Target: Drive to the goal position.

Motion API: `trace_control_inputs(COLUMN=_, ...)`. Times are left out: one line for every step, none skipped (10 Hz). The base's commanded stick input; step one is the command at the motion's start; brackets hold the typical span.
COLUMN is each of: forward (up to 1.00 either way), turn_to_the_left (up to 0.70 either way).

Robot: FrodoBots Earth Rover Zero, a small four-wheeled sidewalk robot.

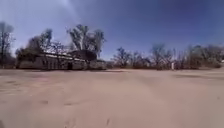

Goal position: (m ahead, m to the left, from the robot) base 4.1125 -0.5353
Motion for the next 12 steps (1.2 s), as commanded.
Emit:
trace_control_inputs(forward=1.0, turn_to_the_left=0.0)
trace_control_inputs(forward=1.0, turn_to_the_left=0.0)
trace_control_inputs(forward=1.0, turn_to_the_left=0.0)
trace_control_inputs(forward=1.0, turn_to_the_left=0.0)
trace_control_inputs(forward=1.0, turn_to_the_left=0.0)
trace_control_inputs(forward=1.0, turn_to_the_left=0.0)
trace_control_inputs(forward=1.0, turn_to_the_left=0.0)
trace_control_inputs(forward=1.0, turn_to_the_left=0.0)
trace_control_inputs(forward=1.0, turn_to_the_left=0.0)
trace_control_inputs(forward=1.0, turn_to_the_left=0.0)
trace_control_inputs(forward=1.0, turn_to_the_left=0.0)
trace_control_inputs(forward=1.0, turn_to_the_left=0.0)
